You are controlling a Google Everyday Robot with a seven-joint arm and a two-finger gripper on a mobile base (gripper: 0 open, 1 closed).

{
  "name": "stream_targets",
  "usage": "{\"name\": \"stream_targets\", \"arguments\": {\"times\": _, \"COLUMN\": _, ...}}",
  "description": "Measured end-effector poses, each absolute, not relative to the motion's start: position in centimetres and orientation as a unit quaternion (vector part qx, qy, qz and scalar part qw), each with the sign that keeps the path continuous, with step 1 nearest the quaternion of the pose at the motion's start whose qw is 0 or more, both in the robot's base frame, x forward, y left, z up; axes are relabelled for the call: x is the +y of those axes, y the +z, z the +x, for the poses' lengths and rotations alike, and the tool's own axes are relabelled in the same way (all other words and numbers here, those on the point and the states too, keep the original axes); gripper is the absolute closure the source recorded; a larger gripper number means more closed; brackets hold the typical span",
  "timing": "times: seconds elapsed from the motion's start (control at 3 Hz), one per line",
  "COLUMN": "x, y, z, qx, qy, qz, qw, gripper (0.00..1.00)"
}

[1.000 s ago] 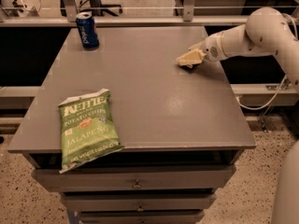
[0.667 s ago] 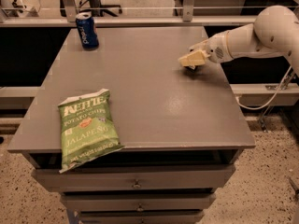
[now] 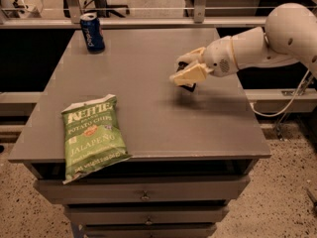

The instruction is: Move rxbar chocolate near green jalapeno chip bag

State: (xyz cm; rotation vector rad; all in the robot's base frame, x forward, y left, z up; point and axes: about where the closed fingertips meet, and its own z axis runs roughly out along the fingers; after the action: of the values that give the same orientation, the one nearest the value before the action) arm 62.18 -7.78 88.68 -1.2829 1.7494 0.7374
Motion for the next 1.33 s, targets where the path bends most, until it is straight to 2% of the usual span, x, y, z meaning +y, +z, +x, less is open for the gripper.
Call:
{"name": "stream_targets", "arguments": {"times": 0.67, "x": 2.5, "y": 87.8, "z": 52.3, "qx": 0.587, "qy": 0.375, "qz": -0.623, "qw": 0.355, "gripper": 1.00}}
{"name": "stream_targets", "arguments": {"times": 1.33, "x": 6.4, "y": 88.3, "z": 48.2, "qx": 0.525, "qy": 0.394, "qz": -0.678, "qw": 0.330, "gripper": 0.50}}
